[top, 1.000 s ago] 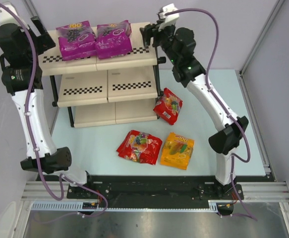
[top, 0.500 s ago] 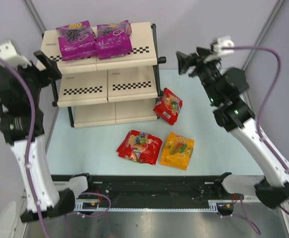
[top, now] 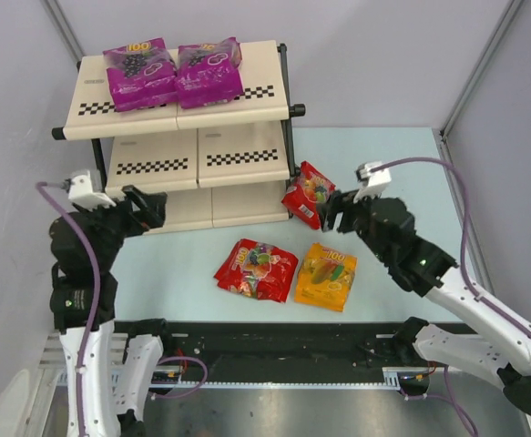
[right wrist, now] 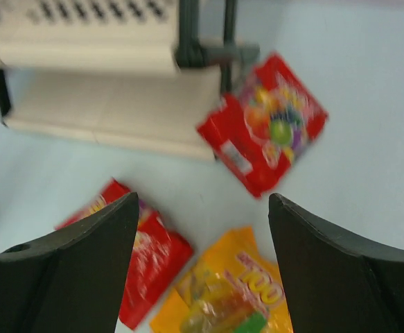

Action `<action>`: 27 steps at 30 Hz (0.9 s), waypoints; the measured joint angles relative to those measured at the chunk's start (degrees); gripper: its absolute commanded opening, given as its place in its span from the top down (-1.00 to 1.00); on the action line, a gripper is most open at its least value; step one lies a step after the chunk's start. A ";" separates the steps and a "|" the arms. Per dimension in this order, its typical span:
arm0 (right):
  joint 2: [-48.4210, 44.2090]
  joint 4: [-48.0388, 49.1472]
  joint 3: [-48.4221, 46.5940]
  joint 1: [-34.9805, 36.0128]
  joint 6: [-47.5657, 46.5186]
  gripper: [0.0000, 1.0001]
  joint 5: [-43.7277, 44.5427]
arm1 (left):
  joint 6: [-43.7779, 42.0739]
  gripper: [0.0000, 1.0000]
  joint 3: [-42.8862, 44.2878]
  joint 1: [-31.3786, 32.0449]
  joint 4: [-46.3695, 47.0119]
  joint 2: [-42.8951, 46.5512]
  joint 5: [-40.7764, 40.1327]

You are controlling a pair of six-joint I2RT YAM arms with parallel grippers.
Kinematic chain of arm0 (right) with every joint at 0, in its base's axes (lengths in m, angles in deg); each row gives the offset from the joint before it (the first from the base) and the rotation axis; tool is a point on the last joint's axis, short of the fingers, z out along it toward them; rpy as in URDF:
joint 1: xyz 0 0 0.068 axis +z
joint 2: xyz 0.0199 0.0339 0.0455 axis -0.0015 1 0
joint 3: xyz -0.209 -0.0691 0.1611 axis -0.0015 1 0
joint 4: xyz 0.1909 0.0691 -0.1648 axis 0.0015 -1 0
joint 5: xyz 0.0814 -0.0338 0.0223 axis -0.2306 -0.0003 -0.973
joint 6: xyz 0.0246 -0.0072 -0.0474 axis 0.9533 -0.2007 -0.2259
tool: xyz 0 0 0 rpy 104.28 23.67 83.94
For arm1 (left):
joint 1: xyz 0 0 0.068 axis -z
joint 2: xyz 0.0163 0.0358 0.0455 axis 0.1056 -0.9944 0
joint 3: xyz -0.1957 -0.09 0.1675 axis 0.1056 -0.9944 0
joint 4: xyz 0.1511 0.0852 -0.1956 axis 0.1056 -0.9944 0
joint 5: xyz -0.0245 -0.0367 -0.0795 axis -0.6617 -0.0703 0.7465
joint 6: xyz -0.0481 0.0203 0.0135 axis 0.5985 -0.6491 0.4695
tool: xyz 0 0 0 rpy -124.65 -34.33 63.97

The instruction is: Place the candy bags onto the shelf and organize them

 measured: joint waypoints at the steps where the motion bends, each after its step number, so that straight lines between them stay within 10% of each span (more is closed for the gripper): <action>1: -0.09 -1.62 2.71 0.28 0.81 -0.60 0.00 | 0.46 -0.99 -1.60 1.07 0.02 0.00 -0.04; 13: 2.16 2.19 13.79 0.44 1.95 -0.75 -14.73 | 7.69 -0.99 -17.25 39.30 9.42 -2.60 -22.29; 27: 28.57 17.62 14.93 -0.24 -3.23 -0.83 -32.09 | 13.18 -0.99 -26.71 42.12 12.68 -1.29 -27.23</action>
